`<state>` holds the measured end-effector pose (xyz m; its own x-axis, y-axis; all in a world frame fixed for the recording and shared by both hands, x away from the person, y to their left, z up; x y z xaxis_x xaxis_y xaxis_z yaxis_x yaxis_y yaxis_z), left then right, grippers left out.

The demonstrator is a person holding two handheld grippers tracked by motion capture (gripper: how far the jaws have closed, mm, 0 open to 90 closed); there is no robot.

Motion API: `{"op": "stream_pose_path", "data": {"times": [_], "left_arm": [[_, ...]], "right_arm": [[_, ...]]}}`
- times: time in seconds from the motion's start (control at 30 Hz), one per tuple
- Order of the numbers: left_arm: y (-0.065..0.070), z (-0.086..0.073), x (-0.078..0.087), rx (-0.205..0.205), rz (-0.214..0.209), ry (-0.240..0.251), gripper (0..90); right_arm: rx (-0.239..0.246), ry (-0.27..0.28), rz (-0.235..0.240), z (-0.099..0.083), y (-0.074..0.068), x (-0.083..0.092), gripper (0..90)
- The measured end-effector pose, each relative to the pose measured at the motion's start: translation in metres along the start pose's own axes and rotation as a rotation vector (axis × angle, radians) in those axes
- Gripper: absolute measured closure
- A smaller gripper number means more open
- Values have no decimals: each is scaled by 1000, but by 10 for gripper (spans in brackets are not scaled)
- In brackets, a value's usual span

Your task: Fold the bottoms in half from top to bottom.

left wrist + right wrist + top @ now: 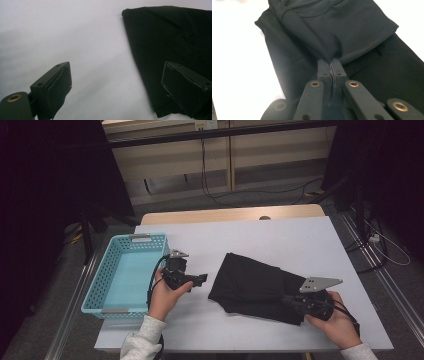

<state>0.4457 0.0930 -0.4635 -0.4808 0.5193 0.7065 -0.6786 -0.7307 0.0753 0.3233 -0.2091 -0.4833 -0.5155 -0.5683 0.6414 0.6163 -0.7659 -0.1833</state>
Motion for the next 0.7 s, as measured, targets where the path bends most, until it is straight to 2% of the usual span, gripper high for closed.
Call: {"op": "stream_pose_path", "data": {"times": [0.7], "left_arm": [[2, 1, -2, -4, -7, -6, 91]], "right_arm": [[0, 6, -13, -4, 2, 10, 893]]}}
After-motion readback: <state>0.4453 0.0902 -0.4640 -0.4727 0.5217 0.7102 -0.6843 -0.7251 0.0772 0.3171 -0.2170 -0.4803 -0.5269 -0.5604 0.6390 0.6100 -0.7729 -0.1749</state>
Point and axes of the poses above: each handheld gripper's, and its own axes: x roughly backward along the jaws, z roughly out of its top, y roughly to its right, the point moved 8 cm from there along -x, roughly forward along the jaws, and after that the axes turned 7 degrees about -x, right-handed, at the moved point
